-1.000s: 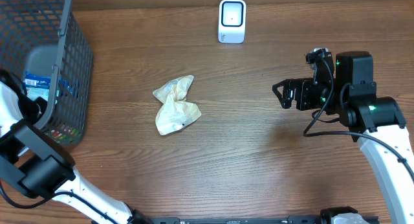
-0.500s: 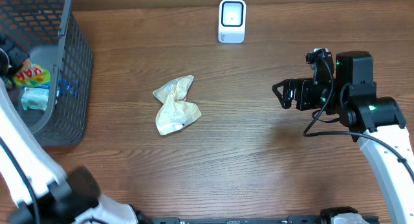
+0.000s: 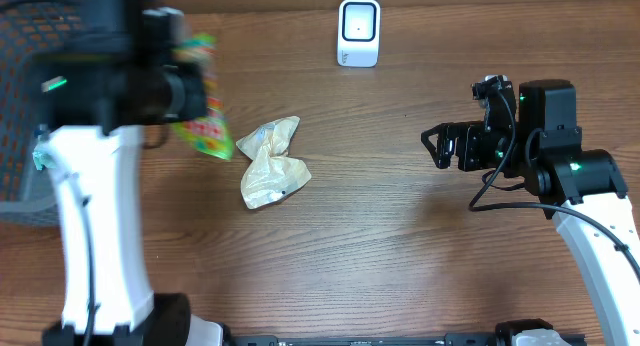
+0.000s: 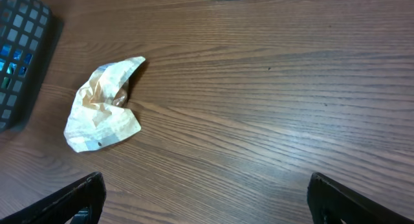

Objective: Scan the item barcode
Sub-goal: 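Place the gummy candy bag on the table beside the pastry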

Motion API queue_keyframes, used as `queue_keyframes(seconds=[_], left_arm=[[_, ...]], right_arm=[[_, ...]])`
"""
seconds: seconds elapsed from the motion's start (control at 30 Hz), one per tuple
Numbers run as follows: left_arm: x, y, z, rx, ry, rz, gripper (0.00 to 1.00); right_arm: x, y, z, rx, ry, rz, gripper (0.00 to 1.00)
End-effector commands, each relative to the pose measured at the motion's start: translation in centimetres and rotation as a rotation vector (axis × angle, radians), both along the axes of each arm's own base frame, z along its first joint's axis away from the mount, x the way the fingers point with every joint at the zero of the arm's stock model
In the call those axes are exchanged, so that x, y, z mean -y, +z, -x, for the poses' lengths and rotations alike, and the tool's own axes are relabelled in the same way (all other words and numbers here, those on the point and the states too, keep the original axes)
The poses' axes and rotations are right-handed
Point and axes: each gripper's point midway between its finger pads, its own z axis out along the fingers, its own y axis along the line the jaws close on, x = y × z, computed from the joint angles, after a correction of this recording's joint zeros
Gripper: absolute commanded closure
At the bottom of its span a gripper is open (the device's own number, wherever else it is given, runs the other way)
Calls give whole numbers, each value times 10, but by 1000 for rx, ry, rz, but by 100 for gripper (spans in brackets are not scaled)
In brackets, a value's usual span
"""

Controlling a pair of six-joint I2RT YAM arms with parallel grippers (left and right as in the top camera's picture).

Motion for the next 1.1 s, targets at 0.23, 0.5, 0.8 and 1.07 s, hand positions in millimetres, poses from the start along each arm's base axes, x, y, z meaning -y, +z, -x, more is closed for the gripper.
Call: queue_keyframes(seconds=[0.23, 0.5, 0.8, 1.07], left_arm=[[105, -181, 15, -448, -327, 23, 96], [98, -249, 25, -624, -322, -66, 93], [107, -198, 0, -527, -344, -49, 43], [90, -55, -52, -145, -252, -64, 37]], right_arm=[[-4, 11, -2, 25, 10, -11, 0], [-3, 10, -1, 18, 10, -11, 0], [-4, 11, -1, 21, 10, -11, 0], [-4, 11, -1, 21, 10, -11, 0]])
